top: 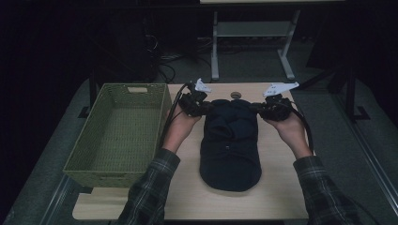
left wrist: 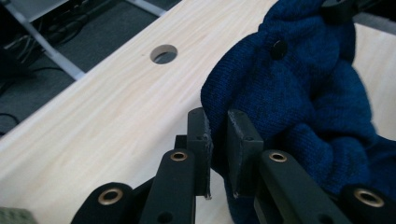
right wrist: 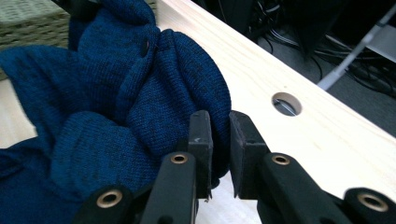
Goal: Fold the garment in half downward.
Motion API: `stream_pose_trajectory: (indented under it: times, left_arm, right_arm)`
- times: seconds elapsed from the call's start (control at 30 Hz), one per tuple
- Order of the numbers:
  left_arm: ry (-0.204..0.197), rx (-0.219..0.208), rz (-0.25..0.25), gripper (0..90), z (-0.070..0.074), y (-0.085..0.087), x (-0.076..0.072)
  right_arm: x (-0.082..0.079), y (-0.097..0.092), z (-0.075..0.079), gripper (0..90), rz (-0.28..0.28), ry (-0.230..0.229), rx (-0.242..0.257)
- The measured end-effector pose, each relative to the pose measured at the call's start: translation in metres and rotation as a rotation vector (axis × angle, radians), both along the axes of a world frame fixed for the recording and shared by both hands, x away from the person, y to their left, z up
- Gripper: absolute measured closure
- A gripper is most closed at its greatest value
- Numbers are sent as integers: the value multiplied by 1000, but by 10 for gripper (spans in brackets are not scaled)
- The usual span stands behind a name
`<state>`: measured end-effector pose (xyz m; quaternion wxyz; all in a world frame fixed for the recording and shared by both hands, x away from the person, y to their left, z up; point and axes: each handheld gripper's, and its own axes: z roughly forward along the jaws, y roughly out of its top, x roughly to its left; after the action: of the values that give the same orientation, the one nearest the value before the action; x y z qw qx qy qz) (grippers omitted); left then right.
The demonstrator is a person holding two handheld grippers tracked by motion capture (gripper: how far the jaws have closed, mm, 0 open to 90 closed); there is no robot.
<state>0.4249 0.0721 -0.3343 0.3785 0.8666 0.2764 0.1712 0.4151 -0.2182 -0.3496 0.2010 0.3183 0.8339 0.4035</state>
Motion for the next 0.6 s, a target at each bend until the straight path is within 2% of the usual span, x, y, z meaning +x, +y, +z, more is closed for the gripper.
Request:
stream_pose_trajectory:
  times: [0.07,0.2,0.33,0.47,0.6]
  left_arm:
    - [-6,-15,-13,803,-4,2,-8]
    - [-26,-5,-32,800,-9,3,-22]
    - [-34,10,-39,799,-11,4,-27]
    - [-45,4,-28,802,-4,5,-22]
    - [-69,15,-21,802,14,2,-16]
  right_arm:
    - [-7,0,-5,799,6,-12,6]
    - [-23,0,-10,791,12,-40,4]
    - [-33,3,-12,788,15,-59,-3]
    - [-33,5,-8,791,11,-79,-6]
    - [-25,5,6,791,12,-84,-14]
